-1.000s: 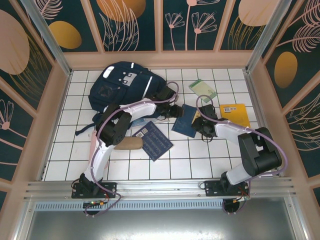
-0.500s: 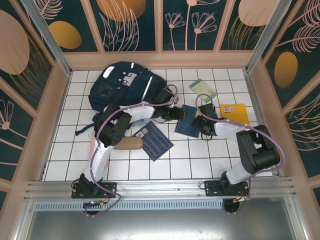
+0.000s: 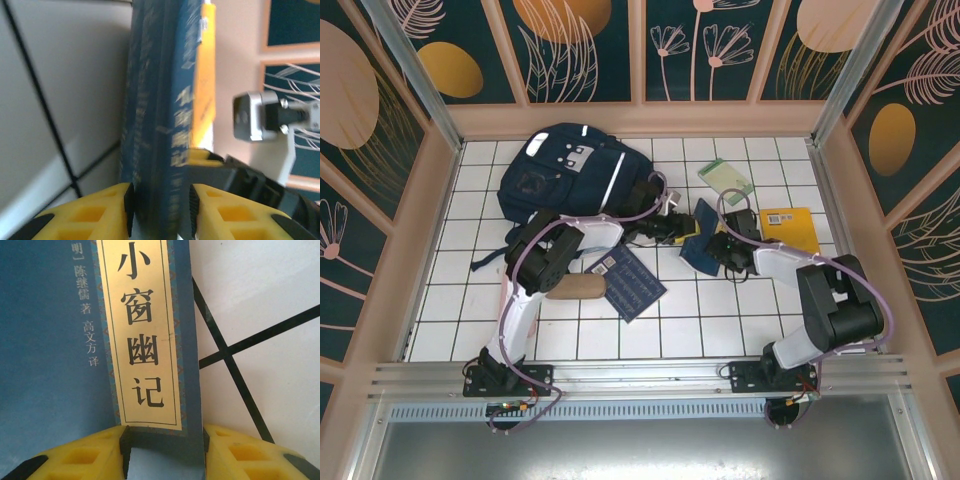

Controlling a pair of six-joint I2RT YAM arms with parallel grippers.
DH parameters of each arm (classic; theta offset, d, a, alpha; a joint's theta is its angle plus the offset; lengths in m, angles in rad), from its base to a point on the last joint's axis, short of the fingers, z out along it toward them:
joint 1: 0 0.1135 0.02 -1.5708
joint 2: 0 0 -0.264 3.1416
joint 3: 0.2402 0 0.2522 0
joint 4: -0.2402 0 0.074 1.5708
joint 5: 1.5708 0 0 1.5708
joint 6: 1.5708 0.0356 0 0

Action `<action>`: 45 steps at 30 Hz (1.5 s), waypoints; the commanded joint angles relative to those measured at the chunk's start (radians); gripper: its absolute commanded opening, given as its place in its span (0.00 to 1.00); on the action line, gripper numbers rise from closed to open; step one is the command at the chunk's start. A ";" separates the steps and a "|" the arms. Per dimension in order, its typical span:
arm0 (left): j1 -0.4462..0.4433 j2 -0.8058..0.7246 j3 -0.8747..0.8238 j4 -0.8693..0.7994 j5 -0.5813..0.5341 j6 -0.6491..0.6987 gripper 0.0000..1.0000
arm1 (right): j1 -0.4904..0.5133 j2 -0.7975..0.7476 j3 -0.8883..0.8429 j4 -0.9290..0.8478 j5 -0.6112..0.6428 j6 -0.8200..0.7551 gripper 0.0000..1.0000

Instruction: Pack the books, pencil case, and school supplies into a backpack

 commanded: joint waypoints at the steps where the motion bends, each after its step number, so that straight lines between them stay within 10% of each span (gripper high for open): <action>1: -0.023 -0.008 -0.006 0.105 0.104 -0.089 0.37 | -0.011 -0.028 -0.022 0.048 -0.043 0.004 0.41; 7: -0.022 -0.017 0.040 -0.091 0.048 0.054 0.21 | -0.026 -0.055 -0.025 0.035 -0.052 -0.004 0.43; 13: 0.009 -0.057 0.040 -0.089 0.047 0.049 0.00 | -0.095 -0.118 -0.034 0.066 -0.187 0.003 0.70; 20: 0.072 -0.122 -0.011 0.086 0.130 -0.071 0.00 | -0.193 -0.195 -0.039 0.159 -0.400 0.009 0.86; 31: 0.090 -0.180 -0.028 0.250 0.192 -0.181 0.00 | -0.293 -0.134 -0.080 0.512 -0.779 0.187 0.86; 37: 0.091 -0.184 -0.051 0.308 0.217 -0.217 0.00 | -0.301 -0.109 -0.083 0.613 -0.837 0.246 0.68; 43: 0.090 -0.199 -0.033 0.172 0.201 -0.115 0.00 | -0.315 -0.116 -0.065 0.559 -0.834 0.220 0.01; 45: 0.092 -0.207 -0.008 0.072 0.175 -0.042 0.05 | -0.315 -0.121 -0.059 0.526 -0.824 0.201 0.00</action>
